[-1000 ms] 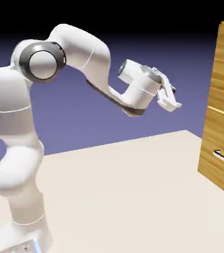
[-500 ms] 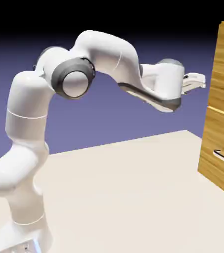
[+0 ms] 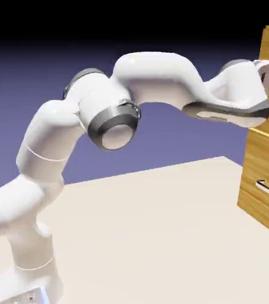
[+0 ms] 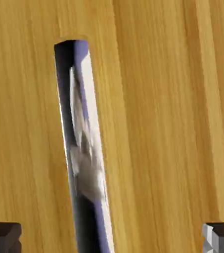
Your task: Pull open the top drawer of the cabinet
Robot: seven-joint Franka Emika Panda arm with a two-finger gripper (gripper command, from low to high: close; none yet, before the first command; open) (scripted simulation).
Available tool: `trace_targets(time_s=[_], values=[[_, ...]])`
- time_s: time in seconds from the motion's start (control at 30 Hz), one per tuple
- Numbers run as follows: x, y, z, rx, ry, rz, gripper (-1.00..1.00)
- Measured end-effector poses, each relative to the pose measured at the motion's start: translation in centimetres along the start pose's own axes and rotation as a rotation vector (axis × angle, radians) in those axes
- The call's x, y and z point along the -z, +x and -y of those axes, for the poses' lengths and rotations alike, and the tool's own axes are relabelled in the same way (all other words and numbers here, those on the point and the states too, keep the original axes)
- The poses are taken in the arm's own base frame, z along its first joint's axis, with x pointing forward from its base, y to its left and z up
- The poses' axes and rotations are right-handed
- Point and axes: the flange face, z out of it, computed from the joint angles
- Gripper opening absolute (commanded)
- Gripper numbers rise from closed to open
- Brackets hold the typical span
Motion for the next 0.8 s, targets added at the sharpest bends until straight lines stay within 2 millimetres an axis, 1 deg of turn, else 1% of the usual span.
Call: trace_targets(time_s=[0.13,0.27,0.3,0.37,0.47,0.6,0.8], values=[[-2.4,0.1,0.4,-0.01,0.003,-0.006,0.0],[-4.6,0.0,0.1,-0.003,0.001,-0.002,0.0],[-5.0,0.0,0.0,0.0,0.0,0.0,-1.0],[-5.0,0.0,0.0,0.0,0.0,0.0,-1.0],[-3.5,0.0,0.0,0.0,0.001,0.0,-1.0],[-1.3,0.0,0.0,0.0,0.001,0.0,-1.0],[2.6,0.0,0.0,0.0,0.001,0.0,-1.0]])
